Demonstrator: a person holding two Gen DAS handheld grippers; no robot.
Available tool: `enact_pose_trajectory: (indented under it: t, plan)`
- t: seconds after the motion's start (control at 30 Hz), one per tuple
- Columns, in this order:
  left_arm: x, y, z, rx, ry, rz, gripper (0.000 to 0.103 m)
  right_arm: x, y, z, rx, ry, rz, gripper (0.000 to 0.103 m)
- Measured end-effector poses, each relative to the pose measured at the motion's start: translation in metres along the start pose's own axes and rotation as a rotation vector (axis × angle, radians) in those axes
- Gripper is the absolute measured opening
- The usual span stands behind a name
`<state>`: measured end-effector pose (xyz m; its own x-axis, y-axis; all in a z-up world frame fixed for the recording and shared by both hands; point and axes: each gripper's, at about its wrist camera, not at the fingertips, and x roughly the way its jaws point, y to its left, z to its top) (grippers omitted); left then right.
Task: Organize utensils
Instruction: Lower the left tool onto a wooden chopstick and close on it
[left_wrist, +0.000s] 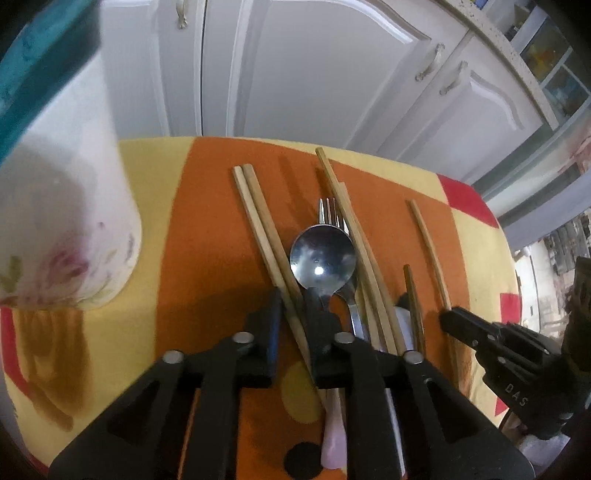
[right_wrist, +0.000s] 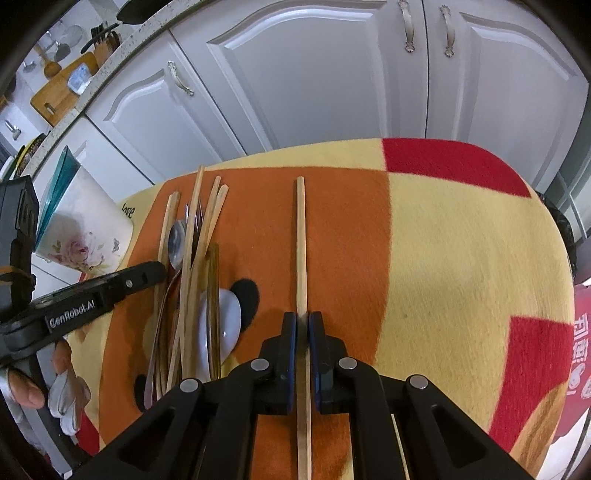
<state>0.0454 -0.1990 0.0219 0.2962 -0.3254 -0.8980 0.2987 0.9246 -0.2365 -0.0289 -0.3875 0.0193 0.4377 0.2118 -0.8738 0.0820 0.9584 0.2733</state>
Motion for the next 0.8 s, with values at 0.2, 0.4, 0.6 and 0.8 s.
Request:
enact_pose_trajectory:
  t: [0.2, 0.4, 0.6, 0.8]
  plan:
    - [-0.002, 0.007, -0.006, -0.016, -0.019, -0.041, 0.014, 0.002, 0.007, 0.001, -0.059, -0.023, -0.023, 0.006]
    - [-0.015, 0.019, -0.017, -0.039, -0.009, -0.053, 0.005, -0.007, -0.001, -0.008, -0.015, -0.016, 0.028, 0.006]
    - [-0.027, 0.028, -0.038, -0.019, 0.025, -0.071, 0.0, -0.026, -0.003, -0.028, 0.007, -0.007, 0.08, 0.006]
    - [-0.049, 0.041, -0.067, 0.001, 0.043, -0.068, 0.0, -0.032, -0.001, -0.05, 0.008, 0.037, 0.08, 0.006]
